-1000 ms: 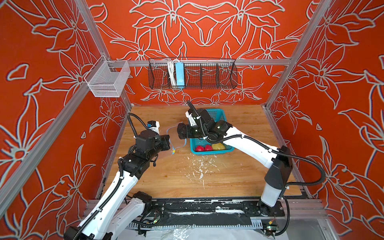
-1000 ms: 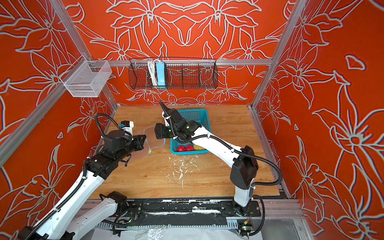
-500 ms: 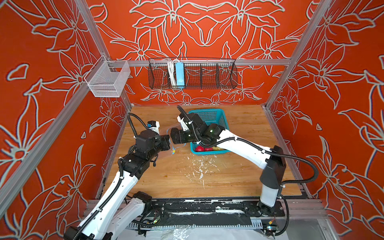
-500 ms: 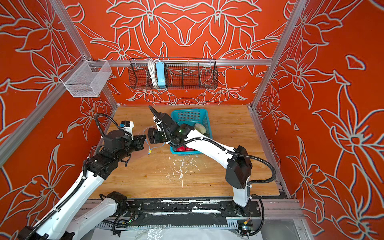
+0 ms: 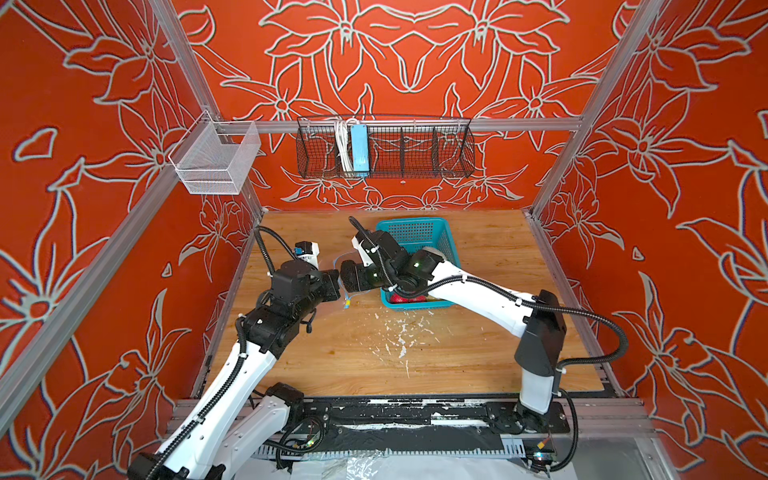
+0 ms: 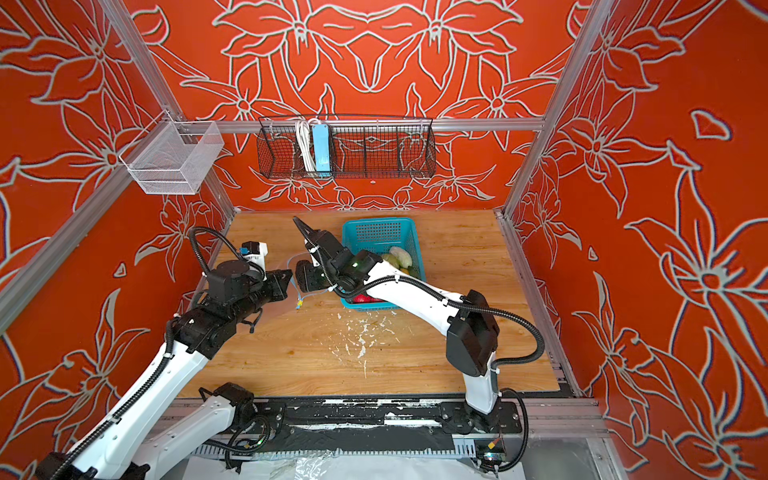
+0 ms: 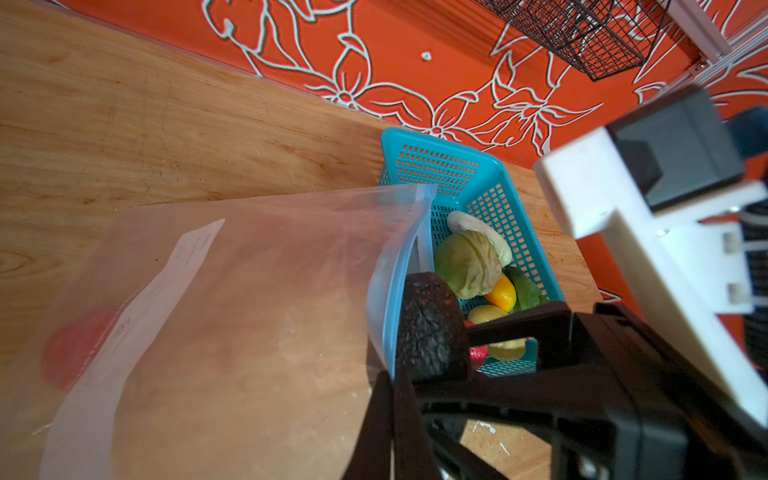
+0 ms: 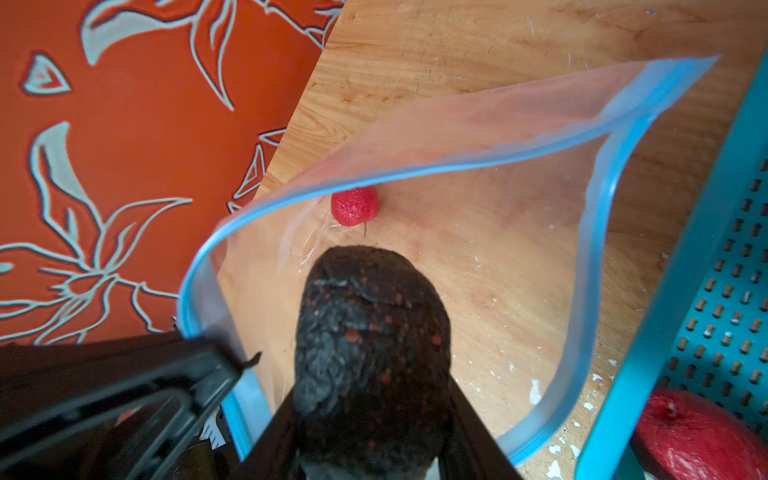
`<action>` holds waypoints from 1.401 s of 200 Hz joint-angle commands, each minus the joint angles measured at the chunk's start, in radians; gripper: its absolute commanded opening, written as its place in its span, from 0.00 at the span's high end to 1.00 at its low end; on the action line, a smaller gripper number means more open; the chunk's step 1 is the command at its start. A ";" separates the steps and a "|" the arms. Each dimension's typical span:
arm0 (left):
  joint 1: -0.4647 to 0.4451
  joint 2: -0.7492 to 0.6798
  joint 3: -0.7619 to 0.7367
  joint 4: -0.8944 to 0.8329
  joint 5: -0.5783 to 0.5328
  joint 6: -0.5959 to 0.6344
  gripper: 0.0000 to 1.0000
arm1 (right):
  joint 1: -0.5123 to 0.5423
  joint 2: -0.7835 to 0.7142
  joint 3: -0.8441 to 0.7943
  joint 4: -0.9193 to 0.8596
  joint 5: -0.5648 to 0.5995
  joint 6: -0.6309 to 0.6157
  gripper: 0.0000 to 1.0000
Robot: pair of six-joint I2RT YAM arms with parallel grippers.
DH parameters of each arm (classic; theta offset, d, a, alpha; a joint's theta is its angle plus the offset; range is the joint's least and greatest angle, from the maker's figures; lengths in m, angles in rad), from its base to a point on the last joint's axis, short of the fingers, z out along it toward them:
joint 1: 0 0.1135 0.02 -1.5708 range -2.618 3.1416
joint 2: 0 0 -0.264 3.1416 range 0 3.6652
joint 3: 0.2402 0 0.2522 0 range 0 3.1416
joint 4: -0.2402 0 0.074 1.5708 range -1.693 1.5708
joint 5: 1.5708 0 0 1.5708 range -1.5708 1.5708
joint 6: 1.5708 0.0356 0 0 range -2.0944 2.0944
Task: Place the food in the zip-top bag and seal the zipper
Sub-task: 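Lower the avocado into the bag opening beside the left gripper, then open the right gripper to release the avocado inside the bag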
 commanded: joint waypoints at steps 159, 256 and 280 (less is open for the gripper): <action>0.005 -0.022 0.007 0.022 0.008 -0.005 1.00 | -0.008 -0.058 0.073 -0.140 0.092 -0.019 0.28; 0.006 -0.023 0.004 0.023 -0.005 0.000 1.00 | -0.098 -0.158 0.026 -0.288 0.153 -0.068 0.10; 0.005 -0.031 -0.004 0.025 -0.031 -0.001 1.00 | -0.107 -0.142 0.054 -0.352 0.186 -0.103 0.02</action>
